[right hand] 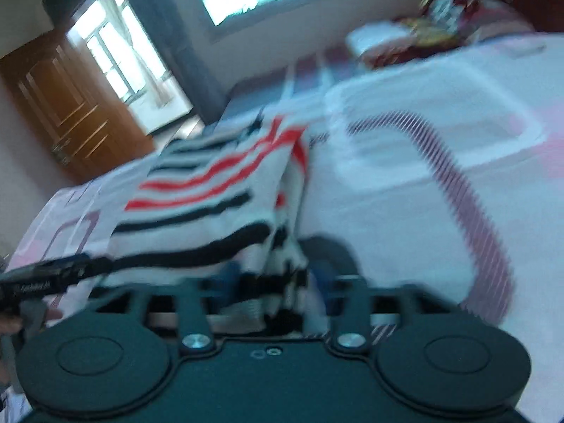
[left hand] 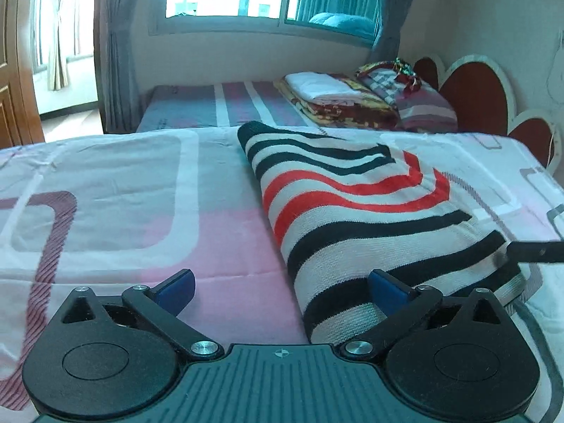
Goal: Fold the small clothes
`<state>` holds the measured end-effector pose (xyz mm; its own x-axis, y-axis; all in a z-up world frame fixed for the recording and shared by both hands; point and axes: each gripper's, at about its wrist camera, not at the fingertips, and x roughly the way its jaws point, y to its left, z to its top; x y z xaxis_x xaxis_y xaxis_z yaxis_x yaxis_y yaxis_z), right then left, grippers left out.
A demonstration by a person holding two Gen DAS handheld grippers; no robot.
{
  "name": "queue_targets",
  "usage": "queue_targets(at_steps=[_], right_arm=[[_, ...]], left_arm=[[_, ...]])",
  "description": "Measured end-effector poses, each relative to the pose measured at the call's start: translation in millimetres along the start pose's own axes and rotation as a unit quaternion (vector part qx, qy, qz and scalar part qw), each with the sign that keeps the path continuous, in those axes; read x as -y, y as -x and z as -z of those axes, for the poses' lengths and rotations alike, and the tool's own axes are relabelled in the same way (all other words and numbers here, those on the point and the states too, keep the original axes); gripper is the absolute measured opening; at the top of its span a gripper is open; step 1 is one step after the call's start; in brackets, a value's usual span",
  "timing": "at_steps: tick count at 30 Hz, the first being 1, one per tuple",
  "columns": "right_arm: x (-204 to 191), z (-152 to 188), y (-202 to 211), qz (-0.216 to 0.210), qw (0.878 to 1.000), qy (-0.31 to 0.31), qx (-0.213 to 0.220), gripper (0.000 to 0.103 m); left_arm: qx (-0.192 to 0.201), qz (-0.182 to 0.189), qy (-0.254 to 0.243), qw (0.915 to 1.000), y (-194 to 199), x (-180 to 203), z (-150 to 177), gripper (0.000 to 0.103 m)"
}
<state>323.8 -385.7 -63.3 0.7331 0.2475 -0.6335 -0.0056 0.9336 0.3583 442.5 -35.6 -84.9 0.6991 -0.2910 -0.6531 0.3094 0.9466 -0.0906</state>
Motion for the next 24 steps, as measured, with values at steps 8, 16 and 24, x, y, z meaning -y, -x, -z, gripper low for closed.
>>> queue_targets(at_steps=[8,16,24], right_arm=[[-22,-17,-11,-0.019,0.999,0.044,-0.011,0.041],[-38,1,-31,0.036,0.988,0.149,-0.03,0.035],[-13,-10,-23,-0.004,0.997,0.07,-0.041,0.041]], left_arm=[[-0.002,-0.004,0.0,1.0,13,2,0,0.103],[-0.004,-0.001,0.0,1.0,9,3,8,0.103],[0.012,0.006,-0.018,0.9998,15,-4,0,0.103]])
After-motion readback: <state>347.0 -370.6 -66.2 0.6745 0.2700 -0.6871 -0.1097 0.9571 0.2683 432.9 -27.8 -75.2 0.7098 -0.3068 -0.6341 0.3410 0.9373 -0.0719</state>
